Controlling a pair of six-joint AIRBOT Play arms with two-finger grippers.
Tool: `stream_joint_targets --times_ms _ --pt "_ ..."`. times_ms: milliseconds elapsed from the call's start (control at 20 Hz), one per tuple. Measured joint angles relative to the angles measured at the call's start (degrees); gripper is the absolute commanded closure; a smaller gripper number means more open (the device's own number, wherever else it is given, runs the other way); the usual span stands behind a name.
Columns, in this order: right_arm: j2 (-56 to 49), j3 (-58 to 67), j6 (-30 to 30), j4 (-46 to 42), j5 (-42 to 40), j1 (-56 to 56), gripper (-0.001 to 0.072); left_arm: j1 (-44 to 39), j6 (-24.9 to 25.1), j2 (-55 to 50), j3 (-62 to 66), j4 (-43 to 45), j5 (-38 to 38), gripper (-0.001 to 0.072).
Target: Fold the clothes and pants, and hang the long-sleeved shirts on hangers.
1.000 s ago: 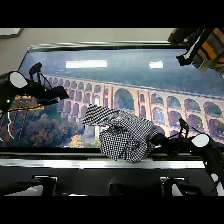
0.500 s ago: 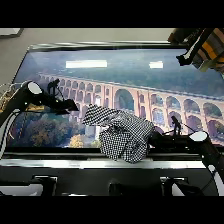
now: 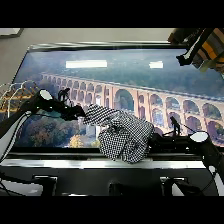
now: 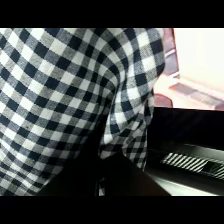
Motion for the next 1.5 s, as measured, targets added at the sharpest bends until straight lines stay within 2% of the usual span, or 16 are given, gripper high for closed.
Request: stream_joint_targets --times_ms 200,250,300,350,550,700,900,1150,1300,1500 --pt "0.0 0.0 0.2 -0.1 0.2 0.0 0.0671 -1.6 0.3 -1.8 0.0 -2.6 0.8 0.0002" --pt "0.0 0.0 0.2 -0.2 0.2 0.0 0.0671 -2.2 0.3 -2.1 0.0 -3.0 1.3 0.0052" --pt "0.0 0.0 0.2 -0.2 0.2 0.0 0.0673 -2.8 0.3 -2.3 -0.1 -3.4 2.0 0.0303" --pt "0.0 0.0 0.2 -0.1 0.2 0.0 0.0675 -3.6 0.4 -2.6 -0.1 -3.2 3.2 0.0677" --pt "0.0 2.5 0.8 0.3 0.6 0.0 0.0677 -5.5 0.6 -2.5 1.4 -4.9 5.2 0.0679" --pt "0.0 11.0 2.3 -0.2 0.8 0.0 0.0678 -5.2 0.7 -0.2 7.9 -4.7 5.5 0.0679" --pt "0.0 31.8 3.7 -1.1 1.4 0.0 0.0678 -3.9 0.3 5.5 25.1 -0.2 5.4 0.068" --pt "0.1 62.6 4.2 -3.0 1.7 0.0 0.0677 -2.8 -3.3 15.8 45.6 8.9 5.9 0.0679" --pt "1.1 79.0 4.3 -5.7 2.1 0.0 0.0677 -2.6 -6.6 25.9 48.3 14.7 8.3 0.0679" --pt "5.6 90.1 6.1 -8.9 2.7 0.0 0.0676 -2.5 -10.0 39.1 46.9 20.1 9.7 0.0678"
